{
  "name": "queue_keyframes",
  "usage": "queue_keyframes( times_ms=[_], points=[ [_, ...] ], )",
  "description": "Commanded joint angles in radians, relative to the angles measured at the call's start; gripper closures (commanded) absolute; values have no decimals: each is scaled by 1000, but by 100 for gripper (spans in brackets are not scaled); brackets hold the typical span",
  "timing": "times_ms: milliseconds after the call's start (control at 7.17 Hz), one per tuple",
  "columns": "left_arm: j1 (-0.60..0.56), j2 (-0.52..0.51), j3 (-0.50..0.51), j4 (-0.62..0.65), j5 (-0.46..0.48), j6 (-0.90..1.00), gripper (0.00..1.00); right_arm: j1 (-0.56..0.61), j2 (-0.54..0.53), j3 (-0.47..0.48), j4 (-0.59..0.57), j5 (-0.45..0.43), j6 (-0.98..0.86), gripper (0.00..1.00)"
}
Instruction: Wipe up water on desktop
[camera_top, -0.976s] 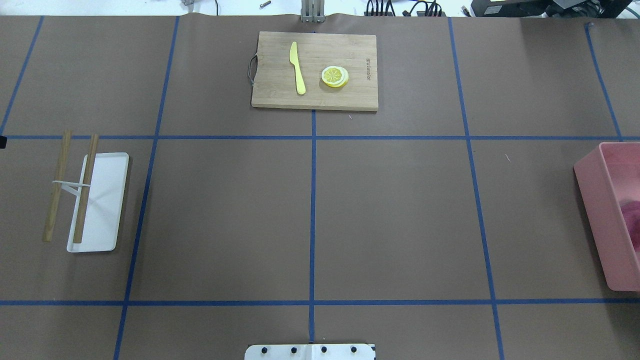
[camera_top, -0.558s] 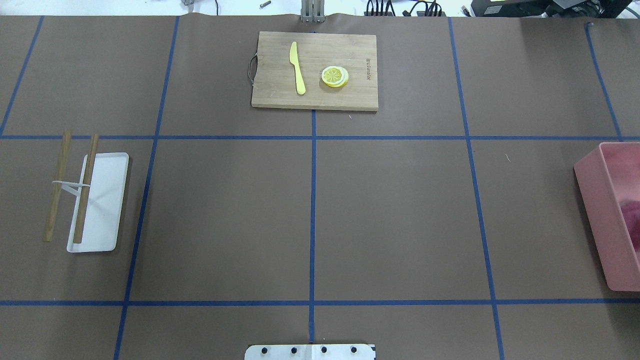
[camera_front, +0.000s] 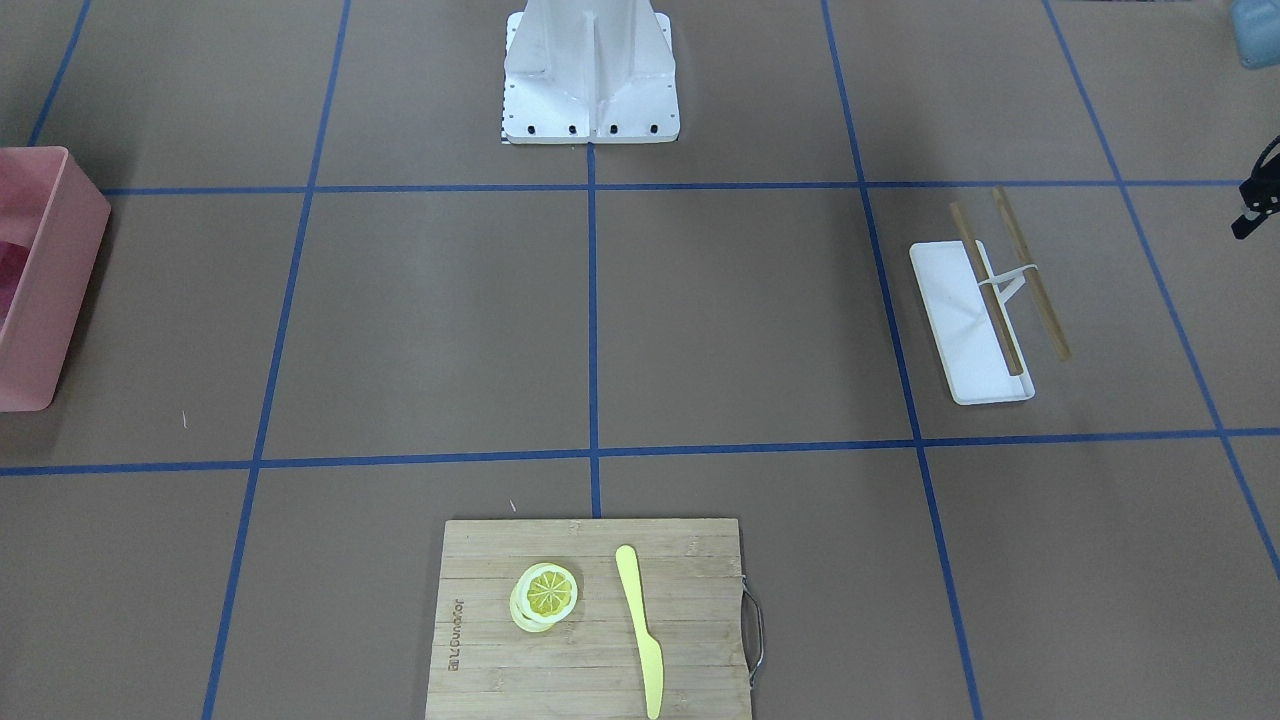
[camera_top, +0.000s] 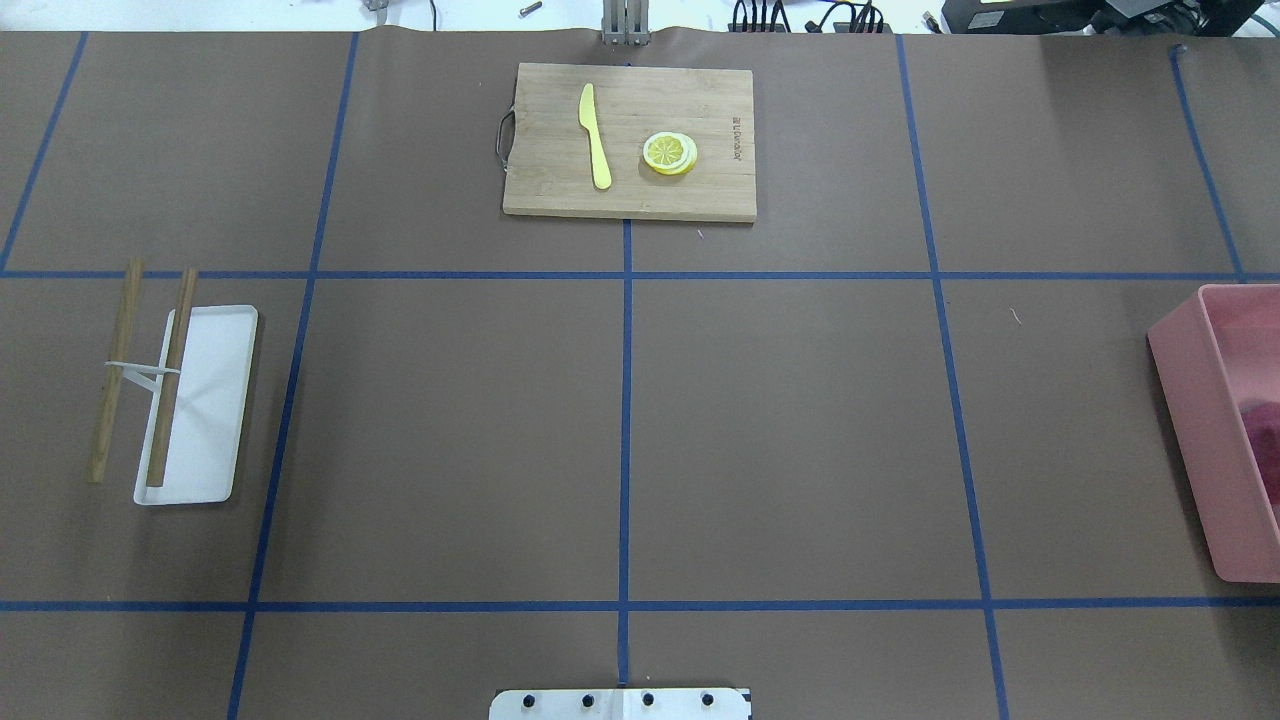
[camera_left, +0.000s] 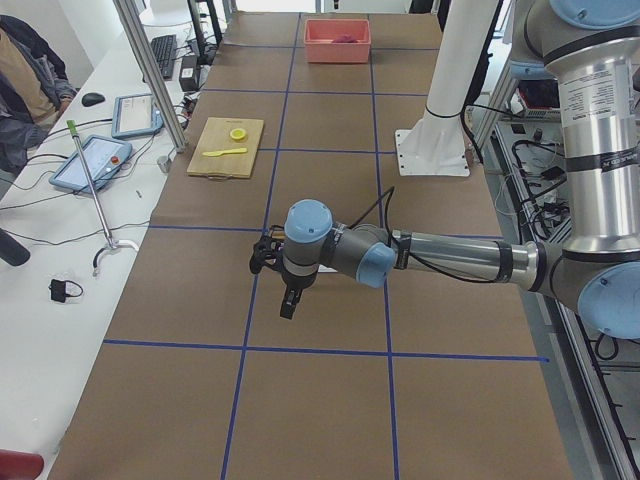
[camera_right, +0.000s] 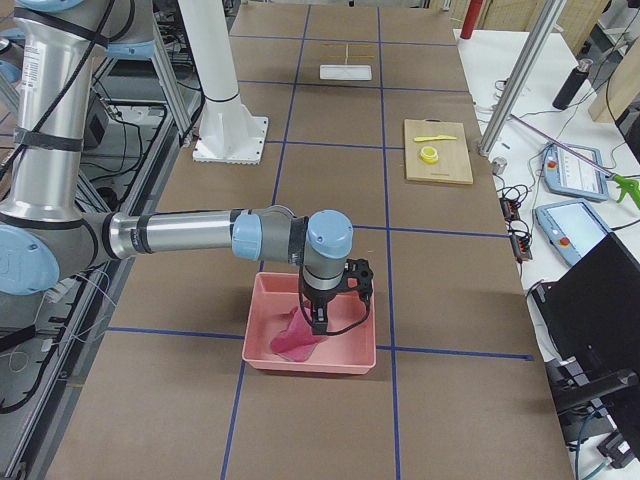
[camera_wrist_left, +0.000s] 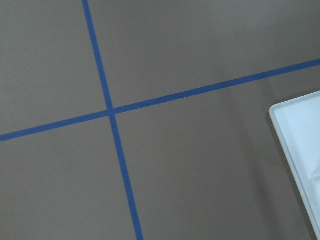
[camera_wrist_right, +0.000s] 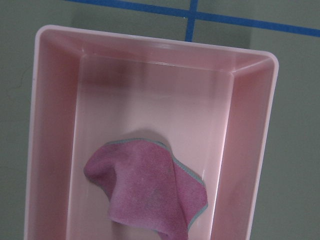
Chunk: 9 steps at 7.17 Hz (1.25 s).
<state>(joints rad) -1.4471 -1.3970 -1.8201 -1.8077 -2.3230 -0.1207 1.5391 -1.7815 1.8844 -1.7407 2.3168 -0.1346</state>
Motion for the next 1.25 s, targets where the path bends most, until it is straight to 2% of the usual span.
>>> queue_keyframes(
  times_ms=[0, 139, 418, 836, 976, 1115],
  points=[
    [-71, -40, 10, 165, -42, 19, 2, 10, -1, 4, 4, -2, -5, 0],
    [-72, -31, 22, 163, -102, 15, 2, 13, 0, 4, 4, -2, -7, 0],
    [-70, -24, 48, 166, -125, 10, 2, 13, -9, 2, 55, -8, -5, 0],
    [-72, -14, 18, 157, -141, 18, 2, 13, -16, -2, 55, 7, -10, 0],
    [-72, 4, 39, 163, -145, 18, 2, 19, -33, 27, 56, 18, -8, 0],
    [-81, 6, 0, 165, -169, 18, 2, 21, -35, 9, 56, 18, -10, 0]
  ],
)
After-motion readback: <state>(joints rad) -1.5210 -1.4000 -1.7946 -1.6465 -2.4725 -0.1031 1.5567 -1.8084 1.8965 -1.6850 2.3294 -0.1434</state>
